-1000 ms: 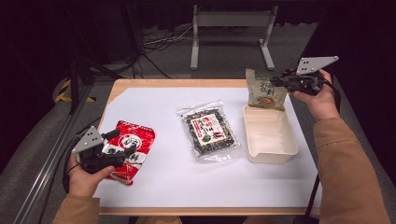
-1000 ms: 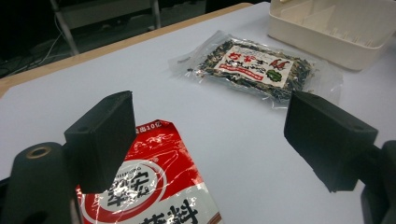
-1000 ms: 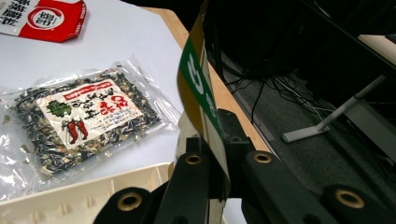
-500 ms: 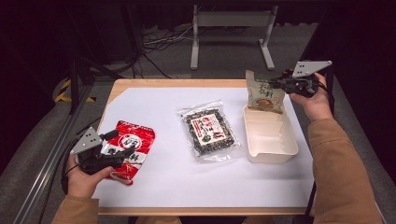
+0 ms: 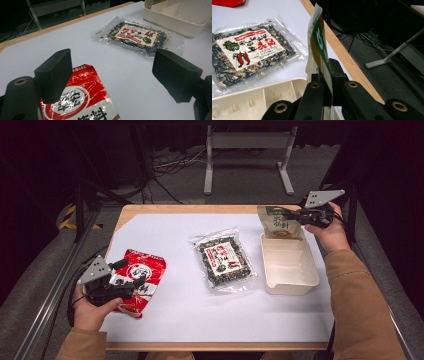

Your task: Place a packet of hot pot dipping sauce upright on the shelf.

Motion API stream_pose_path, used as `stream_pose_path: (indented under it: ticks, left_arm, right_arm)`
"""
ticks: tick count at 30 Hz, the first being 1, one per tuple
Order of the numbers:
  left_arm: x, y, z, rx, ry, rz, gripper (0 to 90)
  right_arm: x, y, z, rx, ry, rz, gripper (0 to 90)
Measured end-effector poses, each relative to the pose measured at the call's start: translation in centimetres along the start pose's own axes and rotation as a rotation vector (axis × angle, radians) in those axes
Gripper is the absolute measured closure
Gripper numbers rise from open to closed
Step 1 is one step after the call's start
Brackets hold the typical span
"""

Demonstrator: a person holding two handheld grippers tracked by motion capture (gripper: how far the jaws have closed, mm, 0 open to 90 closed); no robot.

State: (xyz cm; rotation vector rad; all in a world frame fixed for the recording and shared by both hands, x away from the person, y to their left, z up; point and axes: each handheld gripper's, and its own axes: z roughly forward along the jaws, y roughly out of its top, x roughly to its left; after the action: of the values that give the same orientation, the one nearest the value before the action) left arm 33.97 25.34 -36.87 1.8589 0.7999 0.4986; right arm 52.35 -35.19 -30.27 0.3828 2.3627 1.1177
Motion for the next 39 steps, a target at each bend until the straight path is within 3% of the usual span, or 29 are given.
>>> stream_pose_path:
  ticks: [6,7,12,14,17,23,27,33,37,39]
  left_arm:
    - [0.0,0.1,0.3,0.001,-0.001,0.011,18.1]
    - [0.0,0.2,0.4,0.001,0.000,0.030,18.1]
    - [-0.1,0.3,0.8,0.007,-0.011,0.036,21.9]
    - [-0.1,0.3,0.9,0.010,-0.012,0.033,21.9]
    - [-0.1,0.4,1.2,0.016,-0.016,0.041,22.3]
    - [0.0,0.4,1.6,0.028,-0.022,0.043,23.9]
    - [0.2,0.0,2.0,0.055,0.005,0.037,27.9]
    - [0.4,-0.3,2.5,0.032,0.019,0.036,30.3]
    - [0.7,-0.3,2.7,0.046,0.017,0.008,27.9]
    - [1.0,-0.4,2.8,0.067,0.017,-0.001,26.5]
  right_arm:
    - [0.2,-0.8,0.3,0.021,-0.004,0.032,87.9]
    - [0.2,-1.0,0.4,0.033,-0.005,0.041,86.9]
    - [0.1,-2.1,0.1,0.086,-0.037,0.127,84.7]
    - [0.0,-2.6,-0.2,0.076,-0.046,0.163,84.8]
    - [0.2,-2.9,-0.4,0.080,-0.058,0.180,84.4]
    - [0.5,-2.6,-0.5,0.085,-0.071,0.178,77.8]
    - [0.9,-2.4,-0.6,0.075,-0.063,0.218,65.2]
    - [1.3,-2.0,-1.7,0.040,-0.117,0.218,52.7]
    - [1.8,-1.5,-2.5,0.026,-0.154,0.208,50.6]
    - [2.2,-1.2,-2.9,0.049,-0.200,0.196,49.1]
